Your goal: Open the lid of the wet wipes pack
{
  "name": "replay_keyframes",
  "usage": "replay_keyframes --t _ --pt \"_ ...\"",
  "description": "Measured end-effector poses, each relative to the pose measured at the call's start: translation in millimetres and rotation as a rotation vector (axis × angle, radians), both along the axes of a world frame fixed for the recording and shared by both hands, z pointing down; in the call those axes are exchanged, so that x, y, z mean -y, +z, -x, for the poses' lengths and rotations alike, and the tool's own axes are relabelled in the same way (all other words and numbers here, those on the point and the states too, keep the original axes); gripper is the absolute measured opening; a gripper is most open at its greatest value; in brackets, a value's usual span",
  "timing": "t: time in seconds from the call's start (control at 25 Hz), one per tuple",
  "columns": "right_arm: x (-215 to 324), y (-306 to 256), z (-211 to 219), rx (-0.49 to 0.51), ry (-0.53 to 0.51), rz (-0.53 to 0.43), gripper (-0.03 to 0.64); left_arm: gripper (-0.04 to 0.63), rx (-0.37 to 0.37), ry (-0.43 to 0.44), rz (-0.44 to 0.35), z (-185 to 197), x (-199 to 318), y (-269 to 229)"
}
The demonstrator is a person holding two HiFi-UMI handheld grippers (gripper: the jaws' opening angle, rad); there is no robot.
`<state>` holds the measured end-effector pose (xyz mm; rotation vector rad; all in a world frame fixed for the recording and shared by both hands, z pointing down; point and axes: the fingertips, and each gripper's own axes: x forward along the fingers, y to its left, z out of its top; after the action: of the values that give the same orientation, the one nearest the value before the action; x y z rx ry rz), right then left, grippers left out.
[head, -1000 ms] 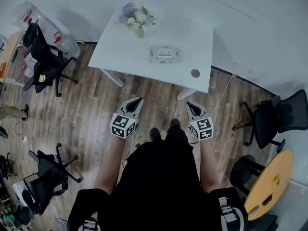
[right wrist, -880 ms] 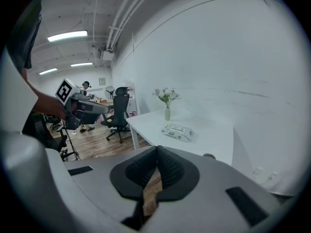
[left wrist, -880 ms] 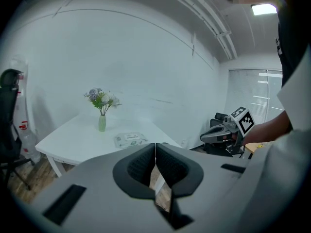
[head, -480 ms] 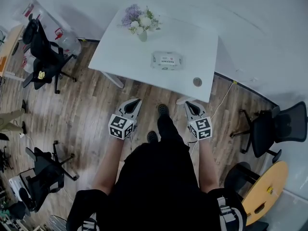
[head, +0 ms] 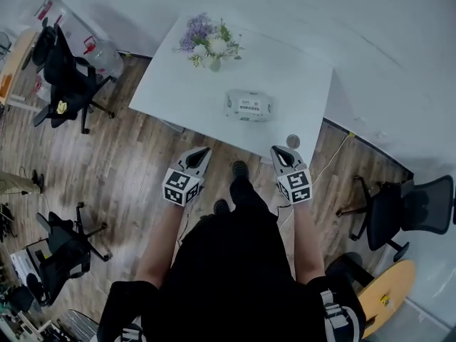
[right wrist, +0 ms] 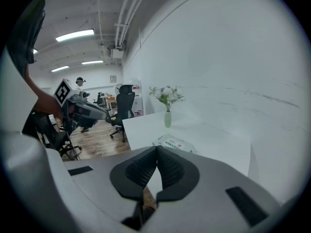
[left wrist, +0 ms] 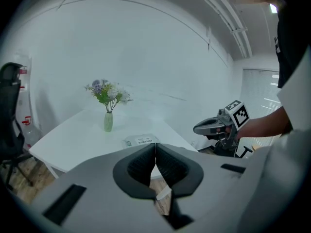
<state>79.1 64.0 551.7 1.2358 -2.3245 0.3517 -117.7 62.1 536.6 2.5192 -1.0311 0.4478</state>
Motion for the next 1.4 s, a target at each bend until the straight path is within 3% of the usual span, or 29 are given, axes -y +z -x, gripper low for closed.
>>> replay_keyframes --t 0.48,1.12,1.4 --pt "77 17 -3 -0.022 -0.131 0.031 0.017 0.021 0.037 -0.065 0.061 -9 46 19" --pt "141 44 -5 -0.093 -0.380 0.061 0.017 0.021 0.058 -0.117 0.057 -53 105 25" --pt "155 64 -4 -0.137 -0.437 0.078 0.017 0.021 0.071 -0.120 0.063 -65 126 36"
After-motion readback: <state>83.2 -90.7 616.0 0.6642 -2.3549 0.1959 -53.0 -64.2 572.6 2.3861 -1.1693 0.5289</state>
